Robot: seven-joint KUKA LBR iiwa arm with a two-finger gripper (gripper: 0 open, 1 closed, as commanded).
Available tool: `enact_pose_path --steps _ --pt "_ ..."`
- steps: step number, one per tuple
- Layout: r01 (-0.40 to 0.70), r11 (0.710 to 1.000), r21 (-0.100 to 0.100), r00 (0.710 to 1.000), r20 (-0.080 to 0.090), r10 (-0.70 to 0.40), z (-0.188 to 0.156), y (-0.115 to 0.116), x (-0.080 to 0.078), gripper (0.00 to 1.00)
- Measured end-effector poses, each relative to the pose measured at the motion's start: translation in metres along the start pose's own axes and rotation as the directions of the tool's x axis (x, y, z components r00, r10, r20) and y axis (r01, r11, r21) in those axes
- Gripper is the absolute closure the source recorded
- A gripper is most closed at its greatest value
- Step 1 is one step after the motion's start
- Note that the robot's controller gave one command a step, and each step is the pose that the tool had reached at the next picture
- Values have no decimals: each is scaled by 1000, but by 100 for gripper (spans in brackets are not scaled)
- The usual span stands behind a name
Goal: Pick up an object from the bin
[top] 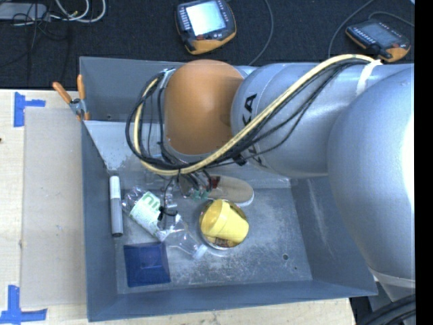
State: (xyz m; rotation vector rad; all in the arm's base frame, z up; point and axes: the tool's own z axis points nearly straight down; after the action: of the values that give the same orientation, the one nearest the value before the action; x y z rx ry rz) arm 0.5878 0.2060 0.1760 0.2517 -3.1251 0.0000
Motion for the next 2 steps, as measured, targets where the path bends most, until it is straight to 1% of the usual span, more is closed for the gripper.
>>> enact_pose_path --steps 1,2 --pt "154 988 -1 988 13 -154 65 -27 7 0" --pt "39 999 -2 999 13 -39 108 -53 -19 0"
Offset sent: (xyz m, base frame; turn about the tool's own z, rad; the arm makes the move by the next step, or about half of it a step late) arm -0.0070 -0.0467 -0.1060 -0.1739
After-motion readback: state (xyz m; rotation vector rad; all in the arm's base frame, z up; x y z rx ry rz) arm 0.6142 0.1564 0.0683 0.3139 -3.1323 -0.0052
